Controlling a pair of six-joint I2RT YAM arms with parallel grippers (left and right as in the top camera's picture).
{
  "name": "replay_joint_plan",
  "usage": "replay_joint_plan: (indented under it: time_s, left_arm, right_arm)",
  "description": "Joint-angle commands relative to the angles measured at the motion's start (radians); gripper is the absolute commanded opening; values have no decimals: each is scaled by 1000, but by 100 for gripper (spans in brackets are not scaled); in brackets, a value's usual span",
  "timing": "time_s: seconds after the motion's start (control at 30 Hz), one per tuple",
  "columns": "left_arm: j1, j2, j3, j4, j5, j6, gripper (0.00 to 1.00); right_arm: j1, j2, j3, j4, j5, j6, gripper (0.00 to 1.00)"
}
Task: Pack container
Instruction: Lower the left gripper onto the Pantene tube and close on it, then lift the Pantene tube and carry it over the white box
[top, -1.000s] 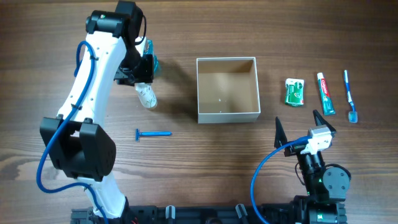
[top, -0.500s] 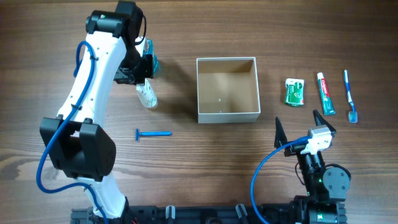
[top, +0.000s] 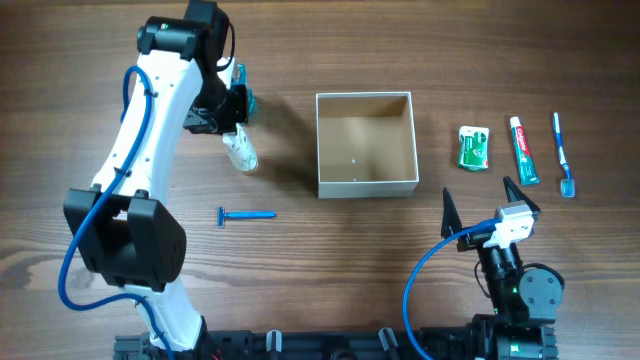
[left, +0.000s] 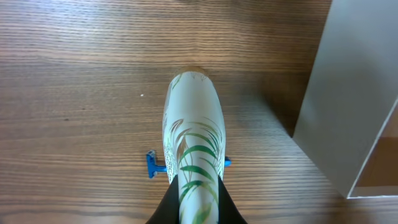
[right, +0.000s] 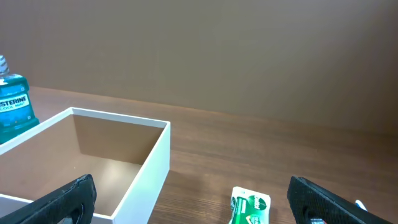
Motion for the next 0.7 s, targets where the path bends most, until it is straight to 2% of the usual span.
replay_joint_plan:
  time_s: [0.0, 0.4, 0.67]
  left_arm:
    - [-2, 5, 16, 7, 87, -3, 4]
    - [-2, -13, 211, 8, 139, -7, 4]
    - [-2, -42, 254, 7, 166, -29, 4]
  right_arm:
    - [-2, -5, -1, 3, 12, 7, 100]
    - [-2, -5, -1, 3, 12, 7, 100]
    - [-2, -5, -1, 3, 12, 7, 100]
